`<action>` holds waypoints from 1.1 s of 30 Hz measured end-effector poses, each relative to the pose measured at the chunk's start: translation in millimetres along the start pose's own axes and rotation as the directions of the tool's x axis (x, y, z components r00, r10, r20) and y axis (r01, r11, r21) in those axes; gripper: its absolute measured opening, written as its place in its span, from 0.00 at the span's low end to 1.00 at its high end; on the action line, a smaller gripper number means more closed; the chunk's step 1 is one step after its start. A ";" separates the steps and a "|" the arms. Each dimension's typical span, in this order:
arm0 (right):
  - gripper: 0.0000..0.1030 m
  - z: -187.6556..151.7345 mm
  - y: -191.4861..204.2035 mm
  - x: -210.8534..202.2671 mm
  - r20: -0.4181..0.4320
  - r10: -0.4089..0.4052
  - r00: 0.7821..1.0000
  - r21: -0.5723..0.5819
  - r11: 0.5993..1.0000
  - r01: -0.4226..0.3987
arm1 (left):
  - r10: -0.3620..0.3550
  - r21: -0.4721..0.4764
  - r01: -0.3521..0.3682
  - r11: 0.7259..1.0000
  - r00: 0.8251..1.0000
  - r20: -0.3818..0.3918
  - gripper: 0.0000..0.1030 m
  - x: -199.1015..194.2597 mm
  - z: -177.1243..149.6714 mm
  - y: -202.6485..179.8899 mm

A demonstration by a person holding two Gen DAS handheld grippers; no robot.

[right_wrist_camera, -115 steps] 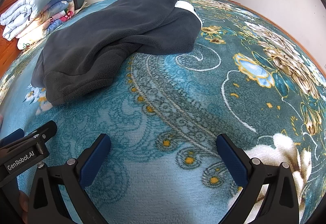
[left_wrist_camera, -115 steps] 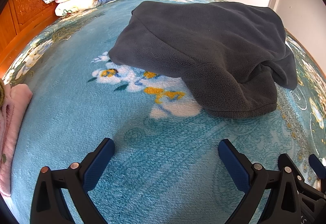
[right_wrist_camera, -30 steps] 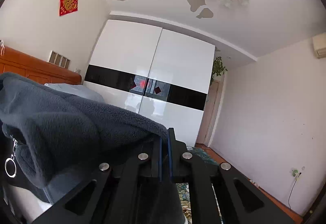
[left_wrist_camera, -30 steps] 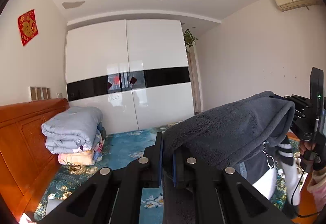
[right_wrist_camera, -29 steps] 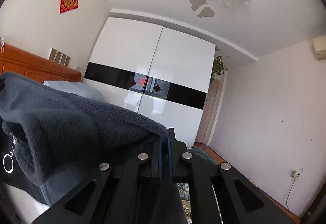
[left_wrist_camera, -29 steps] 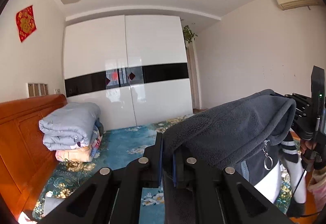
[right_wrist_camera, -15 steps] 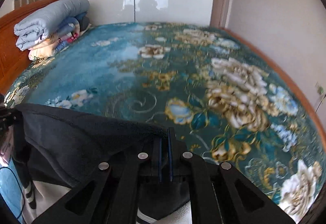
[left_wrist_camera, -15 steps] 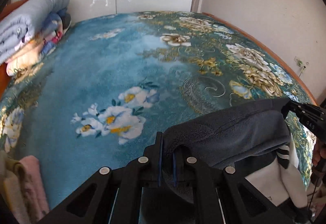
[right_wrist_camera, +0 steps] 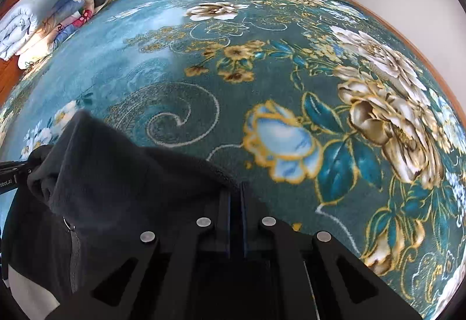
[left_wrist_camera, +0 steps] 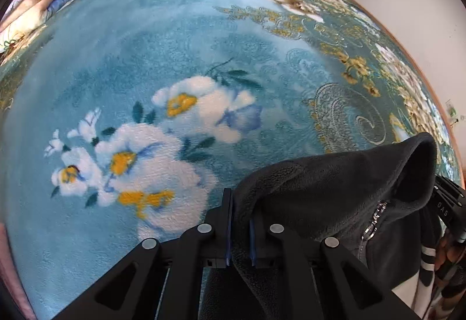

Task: Fold clothes

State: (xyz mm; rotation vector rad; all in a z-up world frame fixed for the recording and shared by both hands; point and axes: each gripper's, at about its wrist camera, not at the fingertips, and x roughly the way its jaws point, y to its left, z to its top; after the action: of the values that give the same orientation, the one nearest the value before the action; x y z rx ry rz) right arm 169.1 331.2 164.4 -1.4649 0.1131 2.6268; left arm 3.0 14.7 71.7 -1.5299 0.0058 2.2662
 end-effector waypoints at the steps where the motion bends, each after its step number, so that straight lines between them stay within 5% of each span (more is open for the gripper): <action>1: 0.07 -0.5 0.2 -8.6 0.010 0.009 1.000 -0.008 1.000 -0.009 | -0.007 0.001 0.007 1.000 1.000 0.007 0.17 -11.0 -2.7 1.0; 6: 0.44 -14.8 -2.9 -67.9 0.104 0.063 0.993 -0.023 0.998 -0.061 | -0.065 0.004 0.065 0.998 0.990 0.124 0.59 -86.8 -34.8 7.3; 11: 0.49 -72.2 -7.7 -125.6 0.134 0.143 0.981 -0.016 0.990 -0.142 | -0.082 0.002 0.083 0.997 0.975 0.209 0.62 -135.0 -108.0 7.3; 13: 0.59 -102.8 -4.0 -140.0 0.113 0.190 0.975 -0.029 0.982 -0.188 | -0.086 0.000 0.088 0.996 0.968 0.236 0.64 -152.0 -138.6 6.9; 16: 0.68 -151.5 10.0 -153.1 0.066 0.253 0.965 -0.081 0.965 -0.248 | -0.034 -0.008 0.037 0.999 0.962 0.271 0.68 -159.7 -179.9 2.5; 19: 0.71 -185.6 18.5 -159.8 0.067 0.226 0.972 -0.105 0.970 -0.218 | 0.013 -0.007 -0.011 1.000 0.965 0.264 0.70 -158.9 -207.5 -0.1; 23: 0.65 -213.0 16.7 -161.5 0.058 0.163 0.985 -0.084 0.984 -0.158 | 0.013 -0.002 -0.013 1.000 0.976 0.220 0.70 -155.0 -230.3 2.2; 24: 0.45 -216.3 13.3 -161.8 0.055 0.161 0.985 -0.074 0.985 -0.157 | 0.015 0.003 -0.017 1.000 0.977 0.215 0.70 -155.4 -235.3 1.6; 28: 0.09 -217.5 -11.4 -166.6 0.062 0.174 0.983 -0.035 0.985 -0.172 | -0.003 0.029 -0.003 1.000 0.978 0.209 0.70 -153.5 -254.2 -0.2; 30: 0.07 -207.0 -29.9 -173.2 0.079 0.145 0.986 -0.029 0.989 -0.143 | -0.027 0.040 0.019 0.999 0.978 0.209 0.70 -154.0 -257.7 -3.3; 33: 0.06 -177.6 -57.6 -189.3 0.138 0.001 0.990 -0.048 0.999 0.005 | -0.064 0.062 0.052 0.997 0.976 0.210 0.70 -150.3 -256.8 -9.9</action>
State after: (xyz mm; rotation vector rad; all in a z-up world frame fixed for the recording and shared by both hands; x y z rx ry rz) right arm 425.5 350.3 232.0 -1.2912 0.0347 2.7372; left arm 282.3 -83.1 105.1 -1.2381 -0.0338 2.3500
